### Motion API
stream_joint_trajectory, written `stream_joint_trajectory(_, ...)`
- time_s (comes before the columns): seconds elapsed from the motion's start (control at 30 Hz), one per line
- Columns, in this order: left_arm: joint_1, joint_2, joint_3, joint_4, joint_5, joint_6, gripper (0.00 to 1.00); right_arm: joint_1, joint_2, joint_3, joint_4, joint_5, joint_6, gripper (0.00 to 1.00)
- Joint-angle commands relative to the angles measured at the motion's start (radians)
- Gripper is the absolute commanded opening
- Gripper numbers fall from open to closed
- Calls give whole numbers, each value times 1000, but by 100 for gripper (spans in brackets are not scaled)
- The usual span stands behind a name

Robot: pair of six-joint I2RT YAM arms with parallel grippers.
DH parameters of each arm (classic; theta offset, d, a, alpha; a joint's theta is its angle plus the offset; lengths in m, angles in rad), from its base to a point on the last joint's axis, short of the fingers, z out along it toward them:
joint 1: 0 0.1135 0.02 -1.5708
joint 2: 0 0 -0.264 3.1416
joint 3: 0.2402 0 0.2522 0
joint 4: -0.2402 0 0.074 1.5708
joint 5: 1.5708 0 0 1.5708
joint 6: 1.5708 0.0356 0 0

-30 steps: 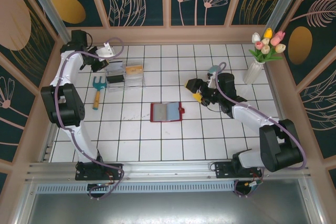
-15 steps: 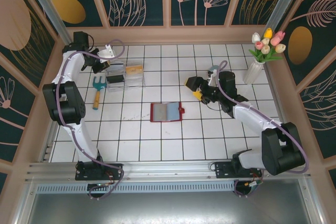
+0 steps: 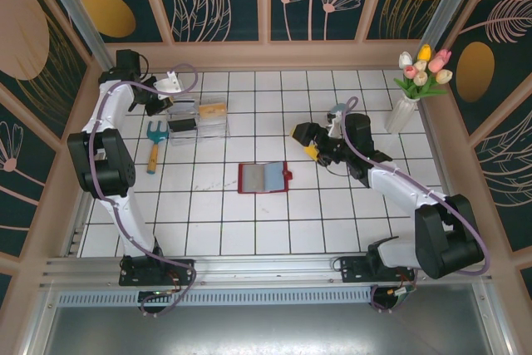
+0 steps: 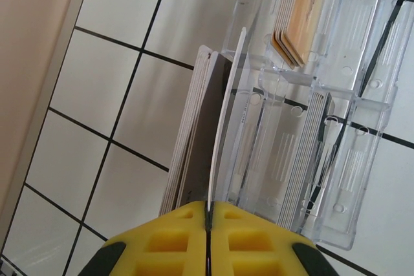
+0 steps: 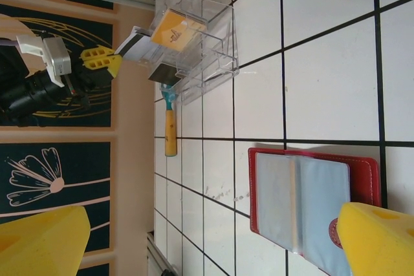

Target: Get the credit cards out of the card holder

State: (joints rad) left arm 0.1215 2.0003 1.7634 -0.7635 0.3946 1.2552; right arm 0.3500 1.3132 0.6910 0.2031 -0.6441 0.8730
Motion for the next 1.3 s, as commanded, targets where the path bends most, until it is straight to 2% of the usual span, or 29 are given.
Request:
stream_joint_trajectory(0.0,3,10,35,13,-10,24,9,14,-20,13,-17,13,-6,99)
stream_joint_trajectory(0.4,3,14,-11,56,-14,-9,21,18,-4,30,-33,16,-19,99)
stream_joint_trajectory(0.57,3,10,-38,92,-16,-14,18,19,-1,28,-33,18,-17,99)
stream_joint_trajectory(0.77,3,-8,-61,124,-4,-33,20,20,0,29,-32,18,-18,99)
stream_joint_trajectory(0.9,3,-8,-8,125,6,-154,24,19,0,35,-40,28,-31,99)
stream_joint_trajectory(1.03,3,-26,35,135,102,-297,29,20,7,44,-53,40,-71,99)
stream_joint_trajectory(1.13,3,-74,-4,180,137,-393,29,26,3,57,-93,85,-106,99)
stream_joint_trajectory(1.27,1,-142,-51,223,171,-550,24,47,-10,59,-108,128,-118,99)
